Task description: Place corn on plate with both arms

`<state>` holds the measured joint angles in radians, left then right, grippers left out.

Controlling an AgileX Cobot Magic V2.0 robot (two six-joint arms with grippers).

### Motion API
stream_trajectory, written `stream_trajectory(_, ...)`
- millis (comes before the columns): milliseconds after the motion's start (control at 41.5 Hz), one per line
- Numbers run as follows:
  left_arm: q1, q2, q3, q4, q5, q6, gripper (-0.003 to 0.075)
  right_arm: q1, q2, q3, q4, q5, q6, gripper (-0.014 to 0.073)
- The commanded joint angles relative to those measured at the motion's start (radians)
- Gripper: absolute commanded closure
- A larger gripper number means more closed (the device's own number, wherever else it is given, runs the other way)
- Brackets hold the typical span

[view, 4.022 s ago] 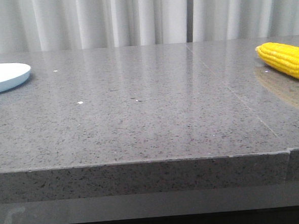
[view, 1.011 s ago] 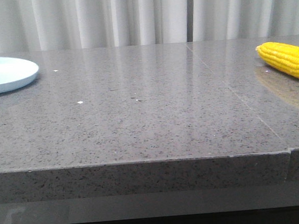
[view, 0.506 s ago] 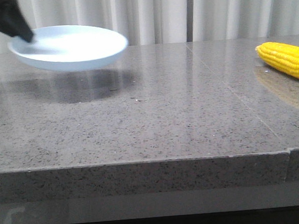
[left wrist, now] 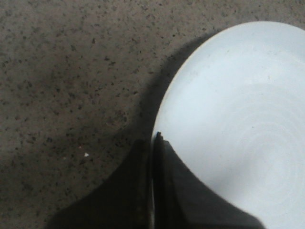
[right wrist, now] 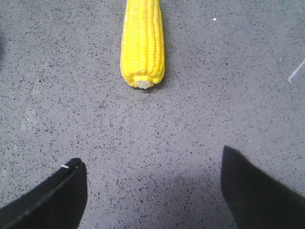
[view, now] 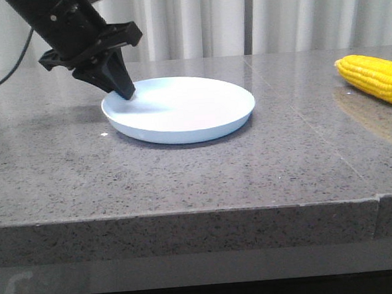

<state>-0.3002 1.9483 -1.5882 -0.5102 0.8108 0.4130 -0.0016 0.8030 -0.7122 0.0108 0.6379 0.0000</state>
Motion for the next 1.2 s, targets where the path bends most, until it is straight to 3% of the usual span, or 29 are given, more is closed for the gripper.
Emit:
stream_trajectory(0, -0.009, -0.056, -0.038, -0.042, -0.067, -0.003, 0.0689, -0.008, 0.001, -0.032, -0.011, -0.064, -0.008, -0.0007)
stream_trajectory(72, -0.007, -0.056, -0.038, -0.042, -0.067, -0.003, 0.0591, -0.008, 0.001, -0.032, -0.011, -0.064, -0.008, -0.0007)
stream_trajectory(193, -0.007, -0.056, -0.040, -0.037, -0.061, -0.003, 0.0360, -0.008, 0.001, -0.032, -0.011, -0.064, -0.008, -0.0007)
stream_trajectory(289, -0.007, -0.072, -0.050, -0.027, -0.050, -0.003, 0.0258, -0.008, 0.001, -0.032, -0.011, -0.064, -0.008, -0.0007)
stream_trajectory(578, -0.007, -0.224, -0.050, 0.088, 0.037, -0.017, 0.0247, -0.008, 0.001, -0.032, -0.011, -0.064, -0.008, -0.0007)
stream_trajectory(867, -0.054, -0.458, 0.020, 0.510, 0.099, -0.306, 0.0247, -0.008, 0.001, -0.032, -0.011, -0.064, -0.008, -0.0007)
stream_trajectory(1180, -0.058, -0.760, 0.249, 0.524, 0.067, -0.342, 0.0247, -0.008, 0.001, -0.032, -0.011, -0.064, -0.008, -0.0007)
